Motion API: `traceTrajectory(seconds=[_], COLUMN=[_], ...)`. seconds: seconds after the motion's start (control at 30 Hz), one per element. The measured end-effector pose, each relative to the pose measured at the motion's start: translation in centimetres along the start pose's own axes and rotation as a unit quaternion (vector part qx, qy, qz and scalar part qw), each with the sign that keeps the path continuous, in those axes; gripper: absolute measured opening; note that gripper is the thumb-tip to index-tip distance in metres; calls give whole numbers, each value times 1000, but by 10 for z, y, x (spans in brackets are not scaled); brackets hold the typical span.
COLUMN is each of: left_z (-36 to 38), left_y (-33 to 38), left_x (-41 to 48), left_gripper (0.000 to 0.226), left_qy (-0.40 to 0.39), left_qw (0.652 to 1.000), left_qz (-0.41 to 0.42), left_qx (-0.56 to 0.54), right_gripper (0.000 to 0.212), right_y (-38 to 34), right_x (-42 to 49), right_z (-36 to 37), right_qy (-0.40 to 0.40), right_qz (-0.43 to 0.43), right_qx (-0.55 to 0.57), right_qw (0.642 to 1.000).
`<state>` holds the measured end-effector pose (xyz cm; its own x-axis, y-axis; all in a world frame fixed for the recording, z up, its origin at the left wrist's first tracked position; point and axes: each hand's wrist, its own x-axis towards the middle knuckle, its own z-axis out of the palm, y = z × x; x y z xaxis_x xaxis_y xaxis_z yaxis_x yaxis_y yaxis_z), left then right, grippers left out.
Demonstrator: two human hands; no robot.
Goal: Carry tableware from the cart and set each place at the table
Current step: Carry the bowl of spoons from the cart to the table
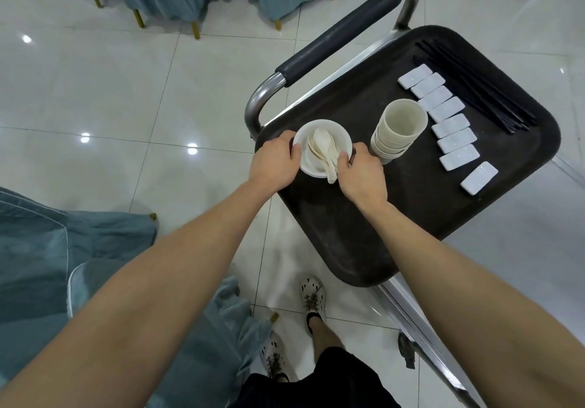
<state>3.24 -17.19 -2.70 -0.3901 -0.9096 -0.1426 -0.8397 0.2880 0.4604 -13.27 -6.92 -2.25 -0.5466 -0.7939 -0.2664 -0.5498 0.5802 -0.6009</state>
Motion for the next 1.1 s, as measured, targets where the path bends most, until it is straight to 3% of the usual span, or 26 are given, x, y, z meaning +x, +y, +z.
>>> traceTrajectory(seconds=[0.27,0.57,1.1], left_z=[-28,-85,-178], left_y=[-27,-87,-209], left_x=[-27,-77,-219], left_gripper=[33,37,35], left_qy=[33,81,225], left_qw=[999,990,939], left_qz=[-16,-106,-255], left_qx=[-1,-43,-57], right_gripper=[36,36,32], right_y=[-35,-96,-237], right_x=[-14,-42,-142], right_z=[7,46,140], right_qy=[-14,-48,-158], right_qz=[-40,-146,-310], right_qx=[-24,-14,-9], right_qw=[999,988,937])
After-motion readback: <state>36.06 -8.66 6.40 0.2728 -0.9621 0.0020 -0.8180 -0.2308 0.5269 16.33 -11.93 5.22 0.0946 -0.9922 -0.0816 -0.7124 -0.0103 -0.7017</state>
